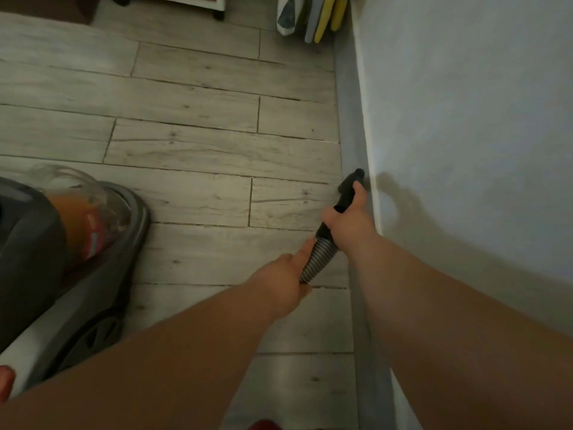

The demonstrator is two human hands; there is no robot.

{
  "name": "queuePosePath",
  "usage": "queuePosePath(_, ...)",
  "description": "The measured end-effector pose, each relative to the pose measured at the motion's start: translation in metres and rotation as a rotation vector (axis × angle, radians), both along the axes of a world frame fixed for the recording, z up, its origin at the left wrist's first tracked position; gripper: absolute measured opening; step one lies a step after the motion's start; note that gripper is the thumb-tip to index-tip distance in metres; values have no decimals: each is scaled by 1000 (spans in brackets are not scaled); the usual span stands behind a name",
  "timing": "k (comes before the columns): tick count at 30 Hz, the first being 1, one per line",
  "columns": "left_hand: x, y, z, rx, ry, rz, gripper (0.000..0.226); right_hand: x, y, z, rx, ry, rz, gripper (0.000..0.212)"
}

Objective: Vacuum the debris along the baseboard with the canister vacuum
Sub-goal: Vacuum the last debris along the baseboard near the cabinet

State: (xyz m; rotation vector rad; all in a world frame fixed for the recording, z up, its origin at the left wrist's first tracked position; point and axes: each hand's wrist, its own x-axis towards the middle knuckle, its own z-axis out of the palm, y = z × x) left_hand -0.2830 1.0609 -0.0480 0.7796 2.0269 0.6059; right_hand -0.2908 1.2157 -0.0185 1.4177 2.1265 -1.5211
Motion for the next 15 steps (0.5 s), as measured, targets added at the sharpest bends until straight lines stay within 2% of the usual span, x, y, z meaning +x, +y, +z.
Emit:
queuePosePath(3, -13, 21, -3, 30, -12, 34, 94, -18, 18, -3, 33, -2, 48, 86)
queuePosePath(7, -13, 36, -4, 21, -77, -32, 99, -20, 28, -6, 28, -93, 88, 85)
queuePosePath(11, 1, 31, 0, -17, -149, -55, 102, -7, 22, -5, 30, -158, 115, 85)
queuePosePath(15, 15, 15, 12, -11, -198, -83, 99, 14, 11, 0, 7, -142, 77, 84)
